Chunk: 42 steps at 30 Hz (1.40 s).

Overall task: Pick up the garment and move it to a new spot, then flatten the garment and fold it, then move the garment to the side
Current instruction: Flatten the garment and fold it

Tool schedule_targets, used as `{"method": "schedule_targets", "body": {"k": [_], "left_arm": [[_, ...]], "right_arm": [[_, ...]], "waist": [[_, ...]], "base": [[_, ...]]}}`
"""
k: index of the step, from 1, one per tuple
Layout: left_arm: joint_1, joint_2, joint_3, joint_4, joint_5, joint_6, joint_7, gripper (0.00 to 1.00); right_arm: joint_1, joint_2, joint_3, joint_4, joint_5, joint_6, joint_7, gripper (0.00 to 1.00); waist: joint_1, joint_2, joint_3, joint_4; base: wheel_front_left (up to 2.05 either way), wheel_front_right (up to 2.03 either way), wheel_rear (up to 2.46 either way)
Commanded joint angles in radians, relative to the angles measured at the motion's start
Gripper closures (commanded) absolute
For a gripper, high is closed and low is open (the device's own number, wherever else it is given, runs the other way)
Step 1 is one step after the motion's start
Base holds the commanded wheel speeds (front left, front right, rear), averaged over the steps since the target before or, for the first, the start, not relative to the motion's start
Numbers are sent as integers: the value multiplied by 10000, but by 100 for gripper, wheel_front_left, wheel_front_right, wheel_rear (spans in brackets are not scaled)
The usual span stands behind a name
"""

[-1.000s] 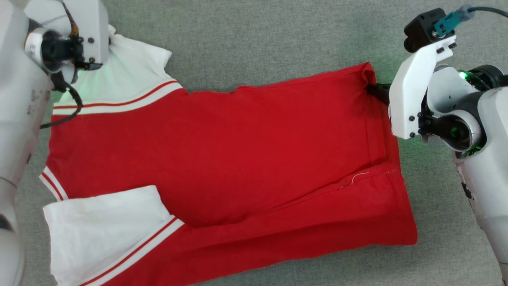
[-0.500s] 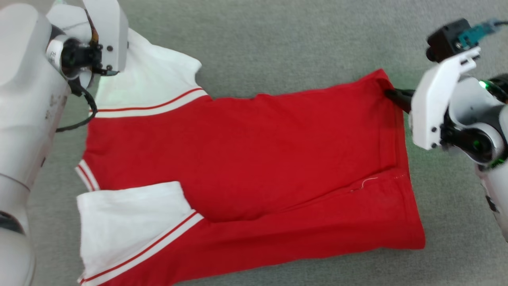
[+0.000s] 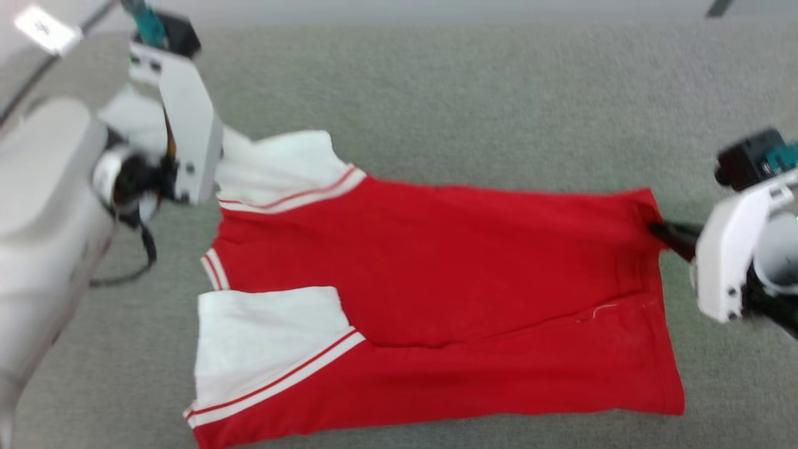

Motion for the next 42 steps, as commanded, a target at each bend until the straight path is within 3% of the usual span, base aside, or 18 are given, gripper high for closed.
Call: {"method": "schedule_targets", "body": {"k": [1,7,14,18,22,23,24,25,26,27,29,30,37,42], "left_arm": [[371,194,-25,-369,-107,197,103,100],[2214,1577,5,-3614,-538,1656,671,100],[4313,2873,-51,-6688,-1211,3393,1072,100],[5077,3075,-179,-7403,-1523,3827,1107,100],[5506,2870,-174,-7618,-1830,3877,940,100],[5554,2859,-126,-7618,-1859,3854,826,87],[5587,2910,-130,-7578,-1810,3861,776,67],[5605,2986,-169,-7565,-1752,3853,792,58],[5606,3024,-170,-7578,-1748,3858,814,36],[5614,3039,-128,-7612,-1826,3890,844,18],[5685,3127,4,-7737,-2030,3925,836,9],[5716,3207,67,-7804,-2084,3947,786,0],[6304,3675,288,-8286,-2136,4224,200,0],[6970,3618,574,-8518,-1798,4130,-1377,0]], "right_arm": [[340,-76,-153,-112,111,-1,0,100],[1923,-249,-901,-1038,118,-1,255,100],[3285,90,-1594,-1707,-18,-1,813,100],[3606,318,-1727,-1901,-169,-1,958,100],[3698,585,-1771,-1895,-294,0,1071,100],[3708,634,-1791,-1865,-315,-1,1124,89],[3731,668,-1803,-1835,-358,-1,1164,56],[3766,677,-1822,-1832,-382,-1,1241,22],[3817,694,-1863,-1853,-367,0,1311,0],[3884,723,-1921,-1885,-370,-1,1393,0],[4014,829,-2075,-2004,-299,0,1612,0],[4075,865,-2166,-2125,-242,-1,1707,0],[4829,1312,-3072,-2904,-305,-1,2014,0],[5355,1924,-3744,-3272,-480,-1,1593,0]], "waist": [[0,-1,-468,424],[0,-1,-677,618],[0,-1,-710,621],[0,-1,-722,563],[0,-1,-779,527],[0,-1,-808,520],[0,-1,-849,514],[0,-1,-907,518],[0,-1,-975,531],[0,-1,-1062,549],[0,-1,-1258,583],[0,-1,-1340,604],[0,-1,-1998,768],[0,-1,-2358,870]], "base": [[0,0,0],[0,0,0],[0,0,0],[0,0,0],[0,0,0],[0,0,0],[0,0,0],[0,0,0],[0,0,0],[0,0,0],[0,0,0],[0,0,0],[0,0,0],[0,0,0]]}}
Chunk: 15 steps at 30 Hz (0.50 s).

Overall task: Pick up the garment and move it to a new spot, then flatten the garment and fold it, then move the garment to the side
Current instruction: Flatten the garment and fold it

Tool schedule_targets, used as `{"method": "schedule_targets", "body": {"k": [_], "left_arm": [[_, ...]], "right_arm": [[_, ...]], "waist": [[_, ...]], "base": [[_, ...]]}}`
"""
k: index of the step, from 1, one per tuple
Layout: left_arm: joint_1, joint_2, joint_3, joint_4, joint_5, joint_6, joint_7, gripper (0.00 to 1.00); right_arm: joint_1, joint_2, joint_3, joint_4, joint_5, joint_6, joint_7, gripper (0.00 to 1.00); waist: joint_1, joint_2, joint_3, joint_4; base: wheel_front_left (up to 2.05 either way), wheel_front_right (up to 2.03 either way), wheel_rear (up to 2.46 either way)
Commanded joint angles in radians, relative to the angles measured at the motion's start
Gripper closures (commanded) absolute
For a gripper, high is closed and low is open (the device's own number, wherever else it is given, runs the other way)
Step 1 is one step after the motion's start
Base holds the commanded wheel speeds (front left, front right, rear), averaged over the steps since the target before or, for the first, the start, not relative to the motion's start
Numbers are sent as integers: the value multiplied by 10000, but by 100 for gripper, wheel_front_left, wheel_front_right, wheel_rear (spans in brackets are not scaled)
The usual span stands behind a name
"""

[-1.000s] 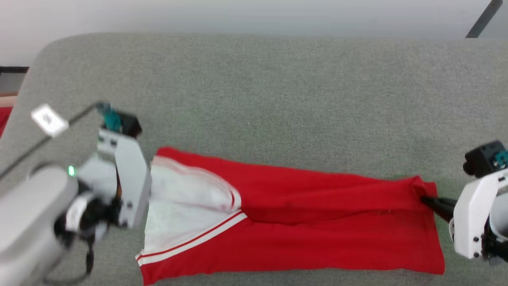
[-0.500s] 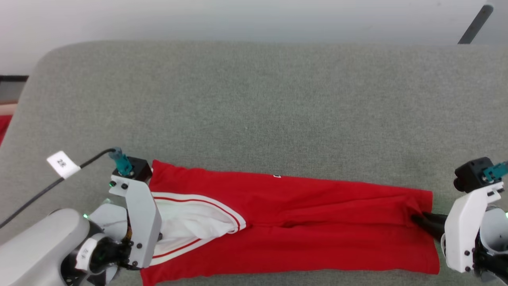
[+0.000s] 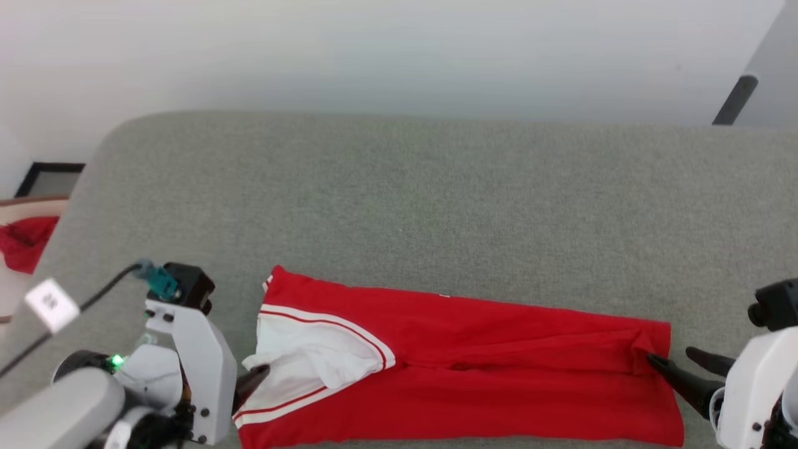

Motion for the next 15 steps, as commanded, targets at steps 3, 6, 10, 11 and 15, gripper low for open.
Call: {"method": "schedule_targets", "body": {"k": [3,6,10,11,15], "left_arm": [[634,-211,233,88,386,-222,-1482,0],[1005,-404,492,282,779,-446,-2999,0],[1510,-752,852,783,1093,-620,-4836,0],[1624,-834,909,927,1201,-695,-5263,0],[1987,-1063,1267,1563,1669,-909,-7110,0]], "right_arm": [[449,498,-465,-98,-224,1,-406,0],[707,838,-782,-79,-484,2,-605,0],[870,1212,-1247,-4,-791,2,-616,0],[914,1310,-1407,47,-862,2,-564,0],[974,1528,-1909,190,-1245,2,-218,0]], "waist": [[0,0,-383,180],[0,0,-518,280],[0,0,-661,415],[0,0,-692,464],[0,0,-766,625]], "base": [[0,0,0],[0,0,0],[0,0,0],[0,0,0],[0,0,0]]}}
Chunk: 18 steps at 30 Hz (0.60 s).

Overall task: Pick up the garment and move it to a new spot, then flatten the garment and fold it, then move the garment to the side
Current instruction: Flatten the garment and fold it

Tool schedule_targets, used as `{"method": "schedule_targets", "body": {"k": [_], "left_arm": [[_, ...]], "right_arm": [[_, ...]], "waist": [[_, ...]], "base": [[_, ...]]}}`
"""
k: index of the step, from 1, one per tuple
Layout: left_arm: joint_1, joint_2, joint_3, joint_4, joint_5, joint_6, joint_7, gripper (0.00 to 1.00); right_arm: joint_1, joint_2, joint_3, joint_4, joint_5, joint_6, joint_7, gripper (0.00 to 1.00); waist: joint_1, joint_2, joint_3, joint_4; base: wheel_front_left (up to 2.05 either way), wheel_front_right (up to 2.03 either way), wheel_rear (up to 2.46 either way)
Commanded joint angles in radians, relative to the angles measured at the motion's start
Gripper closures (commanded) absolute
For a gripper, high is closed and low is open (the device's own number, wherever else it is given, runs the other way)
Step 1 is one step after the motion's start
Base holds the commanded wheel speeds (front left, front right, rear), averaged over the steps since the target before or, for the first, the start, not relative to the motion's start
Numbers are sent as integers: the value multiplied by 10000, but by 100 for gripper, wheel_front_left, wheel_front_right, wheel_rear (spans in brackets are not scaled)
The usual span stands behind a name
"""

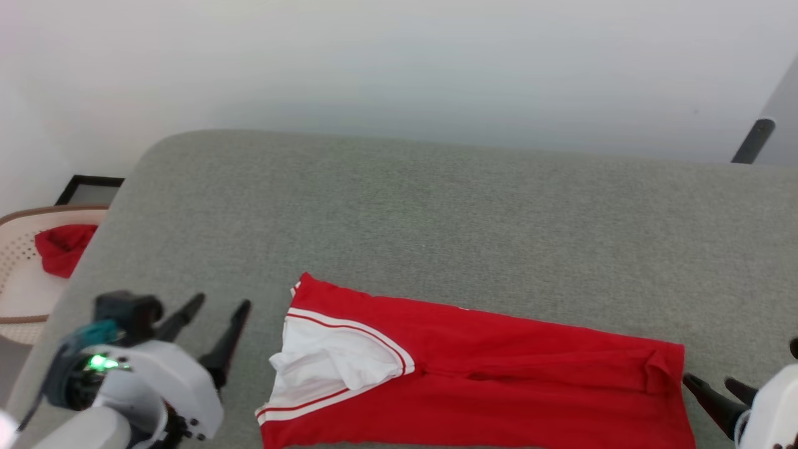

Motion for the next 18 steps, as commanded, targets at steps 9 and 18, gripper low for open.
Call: {"method": "schedule_targets", "body": {"k": [9,18], "left_arm": [[776,-712,488,1497,568,-531,-2366,0],[1105,-1643,1768,2029,1453,-765,-2586,0]], "right_arm": [[91,334,-1016,248,-654,2,874,0],[-262,272,-1248,638,-966,2,1212,0]], "waist": [[0,0,56,489],[0,0,689,725]], "base": [[0,0,0],[0,0,0]]}}
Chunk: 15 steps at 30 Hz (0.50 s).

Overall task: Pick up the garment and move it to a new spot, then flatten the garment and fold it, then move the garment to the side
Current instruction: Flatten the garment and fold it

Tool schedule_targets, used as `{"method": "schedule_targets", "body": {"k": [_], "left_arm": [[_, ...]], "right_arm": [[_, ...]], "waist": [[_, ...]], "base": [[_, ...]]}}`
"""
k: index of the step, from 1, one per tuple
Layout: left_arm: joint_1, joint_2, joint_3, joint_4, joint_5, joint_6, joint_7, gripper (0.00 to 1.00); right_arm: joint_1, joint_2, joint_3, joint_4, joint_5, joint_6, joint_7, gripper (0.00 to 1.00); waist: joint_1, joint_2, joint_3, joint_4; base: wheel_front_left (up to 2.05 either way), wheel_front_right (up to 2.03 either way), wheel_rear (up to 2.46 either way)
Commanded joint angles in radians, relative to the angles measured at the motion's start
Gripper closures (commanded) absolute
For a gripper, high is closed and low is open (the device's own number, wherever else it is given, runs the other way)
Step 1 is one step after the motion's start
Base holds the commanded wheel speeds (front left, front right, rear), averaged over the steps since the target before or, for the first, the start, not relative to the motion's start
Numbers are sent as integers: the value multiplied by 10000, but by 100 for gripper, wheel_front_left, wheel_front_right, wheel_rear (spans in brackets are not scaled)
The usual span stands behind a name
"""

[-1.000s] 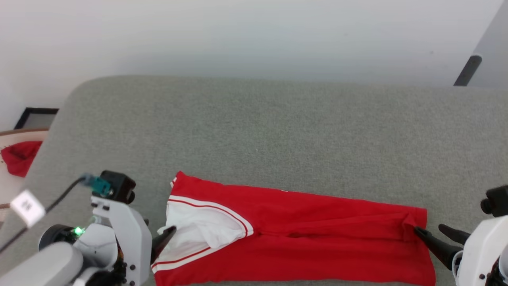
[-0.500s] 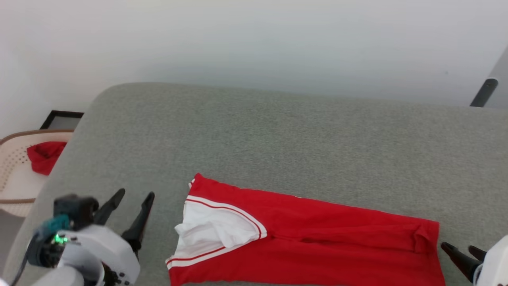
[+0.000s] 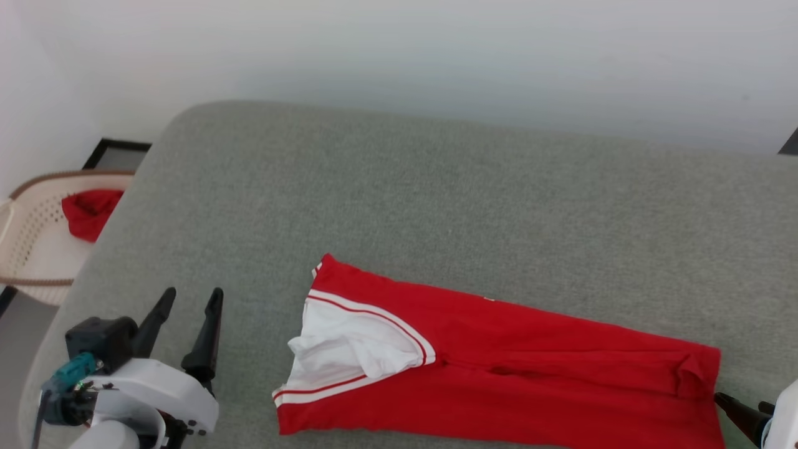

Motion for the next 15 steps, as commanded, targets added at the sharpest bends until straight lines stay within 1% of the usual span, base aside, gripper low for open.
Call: {"method": "schedule_targets", "body": {"k": [1,7,15], "left_arm": [[164,-160,164,27,133,-93,-34,0],[472,-986,1224,229,812,-610,-26,0],[381,-1670,1968,588,1460,-1220,-28,0]], "right_arm": [[-124,-51,11,92,-59,2,21,0],[-501,-83,269,855,-237,2,55,0],[-1028,-96,945,2302,-221,2,266,0]], "waist": [[0,0,285,127],[0,0,754,283],[0,0,1272,426]], "base": [[0,0,0],[0,0,0],[0,0,0]]}}
